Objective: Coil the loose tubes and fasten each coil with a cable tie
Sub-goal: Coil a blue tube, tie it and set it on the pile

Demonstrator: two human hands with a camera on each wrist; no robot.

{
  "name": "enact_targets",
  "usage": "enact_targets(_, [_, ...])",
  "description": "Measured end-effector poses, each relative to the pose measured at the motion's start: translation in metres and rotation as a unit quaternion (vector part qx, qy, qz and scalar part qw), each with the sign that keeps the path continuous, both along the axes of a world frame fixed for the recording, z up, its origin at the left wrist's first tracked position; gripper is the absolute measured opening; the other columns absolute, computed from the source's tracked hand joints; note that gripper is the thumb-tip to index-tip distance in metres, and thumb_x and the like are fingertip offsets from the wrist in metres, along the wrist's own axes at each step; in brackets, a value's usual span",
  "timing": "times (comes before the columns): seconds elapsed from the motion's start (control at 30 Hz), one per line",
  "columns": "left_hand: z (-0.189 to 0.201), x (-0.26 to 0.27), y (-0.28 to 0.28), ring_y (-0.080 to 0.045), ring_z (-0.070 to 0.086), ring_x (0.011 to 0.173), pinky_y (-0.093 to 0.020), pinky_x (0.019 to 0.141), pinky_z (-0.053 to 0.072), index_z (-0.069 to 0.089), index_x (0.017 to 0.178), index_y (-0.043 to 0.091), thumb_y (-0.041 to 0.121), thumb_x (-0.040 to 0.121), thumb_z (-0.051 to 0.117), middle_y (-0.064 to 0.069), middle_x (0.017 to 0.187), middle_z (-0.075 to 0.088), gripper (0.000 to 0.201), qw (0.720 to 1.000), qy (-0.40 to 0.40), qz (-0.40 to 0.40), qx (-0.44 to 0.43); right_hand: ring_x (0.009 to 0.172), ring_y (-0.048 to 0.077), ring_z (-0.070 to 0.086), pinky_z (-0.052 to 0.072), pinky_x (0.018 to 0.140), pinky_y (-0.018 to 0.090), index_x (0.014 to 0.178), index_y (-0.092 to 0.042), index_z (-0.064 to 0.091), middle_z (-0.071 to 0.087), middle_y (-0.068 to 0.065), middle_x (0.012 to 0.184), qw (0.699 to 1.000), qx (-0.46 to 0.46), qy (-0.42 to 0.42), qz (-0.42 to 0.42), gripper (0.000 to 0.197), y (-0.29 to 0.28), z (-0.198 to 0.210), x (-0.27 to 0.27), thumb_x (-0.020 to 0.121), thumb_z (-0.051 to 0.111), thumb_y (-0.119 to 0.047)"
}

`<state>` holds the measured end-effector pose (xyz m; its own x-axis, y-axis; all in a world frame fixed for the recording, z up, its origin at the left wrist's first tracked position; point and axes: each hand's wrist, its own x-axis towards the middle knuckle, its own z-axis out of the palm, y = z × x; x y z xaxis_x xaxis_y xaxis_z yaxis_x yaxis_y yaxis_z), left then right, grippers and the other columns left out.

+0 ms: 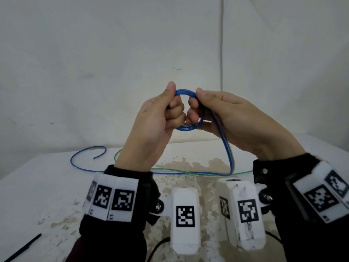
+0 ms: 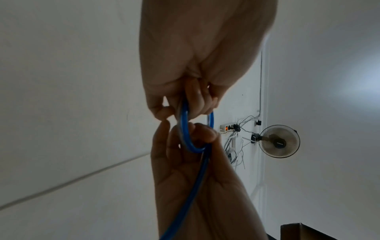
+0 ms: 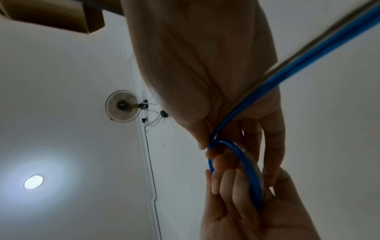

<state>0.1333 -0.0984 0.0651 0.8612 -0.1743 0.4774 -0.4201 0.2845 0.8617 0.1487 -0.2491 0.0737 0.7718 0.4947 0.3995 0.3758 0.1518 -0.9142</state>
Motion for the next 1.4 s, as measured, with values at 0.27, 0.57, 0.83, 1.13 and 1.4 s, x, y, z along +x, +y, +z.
enact_targets(0.27, [-0.004, 0.005, 0.007, -0.012, 0.023, 0.047, -0.018, 0.048, 0.026, 0.037, 0.063, 0.012, 0.026, 0.101, 0.037, 0.005, 0.051, 0.022, 0.04, 0.99, 0.028, 0.0, 0.135, 0.051, 0.011, 0.036, 0.041, 0.059, 0.017, 0.074, -0.011, 0.048, 0.034, -0.007, 0.051, 0.995, -0.081, -0.037, -0.043, 0.035, 0.002, -0.008, 0.008, 0.103, 0.035, -0.025])
enact_targets(0.57, [-0.012, 0.014, -0.002, -0.011, 0.021, 0.043, -0.019, 0.045, 0.024, 0.046, 0.069, 0.007, 0.021, 0.102, 0.04, -0.001, 0.054, 0.022, 0.036, 0.987, -0.103, 0.114, 0.048, 0.064, 0.014, 0.053, 0.051, 0.079, 0.028, 0.079, -0.009, 0.051, 0.04, -0.002, 0.057, 0.994, -0.034, -0.089, -0.057, 0.033, 0.003, -0.008, 0.009, 0.104, 0.033, -0.019])
enact_targets(0.83, [-0.023, 0.023, 0.016, -0.016, 0.044, 0.046, -0.019, 0.055, 0.041, 0.055, 0.075, 0.008, 0.014, 0.102, 0.038, 0.003, 0.05, 0.039, 0.032, 0.949, -0.108, 0.13, 0.265, 0.045, 0.004, 0.041, 0.038, 0.056, 0.02, 0.068, -0.015, 0.047, 0.041, -0.01, 0.047, 0.956, -0.2, -0.148, -0.158, 0.038, 0.01, -0.02, 0.018, 0.103, 0.035, -0.024])
enact_targets(1.13, [-0.022, 0.025, 0.032, -0.011, 0.03, 0.049, -0.023, 0.051, 0.027, 0.051, 0.073, 0.013, 0.02, 0.1, 0.045, 0.005, 0.052, 0.037, 0.029, 0.929, -0.126, 0.158, 0.309, 0.069, 0.013, 0.055, 0.053, 0.075, 0.03, 0.083, -0.008, 0.059, 0.053, 0.003, 0.068, 0.988, -0.117, -0.07, -0.079, 0.035, 0.018, -0.026, 0.018, 0.103, 0.036, -0.025])
enact_targets(1.4, [-0.015, 0.024, 0.033, -0.007, 0.027, 0.048, -0.018, 0.05, 0.026, 0.042, 0.071, 0.013, 0.018, 0.102, 0.041, 0.007, 0.056, 0.03, 0.031, 0.96, -0.142, 0.198, 0.14, 0.075, 0.015, 0.066, 0.056, 0.077, 0.023, 0.101, -0.006, 0.068, 0.065, 0.007, 0.078, 0.993, -0.057, -0.066, -0.085, 0.018, 0.011, -0.019, 0.013, 0.095, 0.053, -0.013])
